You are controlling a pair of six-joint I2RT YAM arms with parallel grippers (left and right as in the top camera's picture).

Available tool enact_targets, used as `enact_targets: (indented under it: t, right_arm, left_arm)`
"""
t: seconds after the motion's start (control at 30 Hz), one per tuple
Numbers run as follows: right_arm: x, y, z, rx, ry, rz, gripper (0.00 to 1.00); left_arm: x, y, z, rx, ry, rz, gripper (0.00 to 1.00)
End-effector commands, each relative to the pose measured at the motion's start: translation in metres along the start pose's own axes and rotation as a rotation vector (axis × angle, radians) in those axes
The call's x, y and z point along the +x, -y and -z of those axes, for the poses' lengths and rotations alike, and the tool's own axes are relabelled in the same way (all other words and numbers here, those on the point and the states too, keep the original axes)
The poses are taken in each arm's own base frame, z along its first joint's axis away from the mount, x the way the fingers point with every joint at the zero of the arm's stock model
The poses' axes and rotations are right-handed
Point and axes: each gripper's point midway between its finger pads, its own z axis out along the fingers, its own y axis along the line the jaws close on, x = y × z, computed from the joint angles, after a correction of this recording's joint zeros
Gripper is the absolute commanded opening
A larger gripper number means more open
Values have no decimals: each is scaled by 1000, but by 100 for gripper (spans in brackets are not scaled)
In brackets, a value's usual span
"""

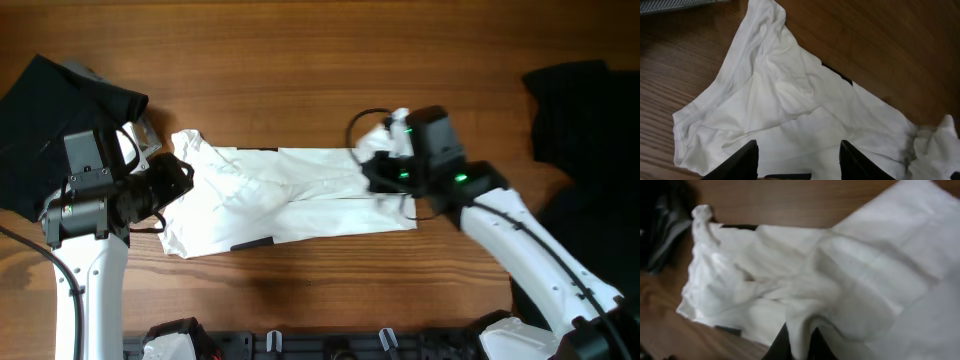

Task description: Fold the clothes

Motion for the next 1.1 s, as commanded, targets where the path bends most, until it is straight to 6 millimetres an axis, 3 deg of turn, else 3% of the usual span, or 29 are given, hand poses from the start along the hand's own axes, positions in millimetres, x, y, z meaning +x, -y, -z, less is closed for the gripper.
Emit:
enact_targets:
  t: [0.0, 0.2, 0.4, 0.6, 0.67, 0.8, 0.93, 1.07]
  right_arm:
    - [12, -25, -23, -27, -41, -62, 5]
    - [33, -51, -64, -75, -92, -39, 4]
    - [35, -63, -82, -110, -85, -33, 11]
    - [24, -82, -80, -194, -42, -7, 30]
    - [19, -90, -79, -227, -23, 8, 50]
    - [17, -99, -77, -266, -8, 56, 56]
    - [11, -90, -73, -247, 4, 103, 57]
    - [15, -60, -71, -161, -45, 44, 56]
  left_arm:
    - [1, 4, 3, 19, 7, -28, 51]
    - [0, 4, 3, 20, 10, -29, 52]
    - [0, 4, 3, 20, 10, -28, 52]
    - [0, 4, 3, 20, 10, -29, 52]
    - [0, 4, 3, 20, 10, -25, 52]
    - [0, 4, 3, 20, 10, -25, 53]
    - [1, 5, 3, 21, 8, -25, 54]
    - [5, 7, 3, 39, -11, -29, 55]
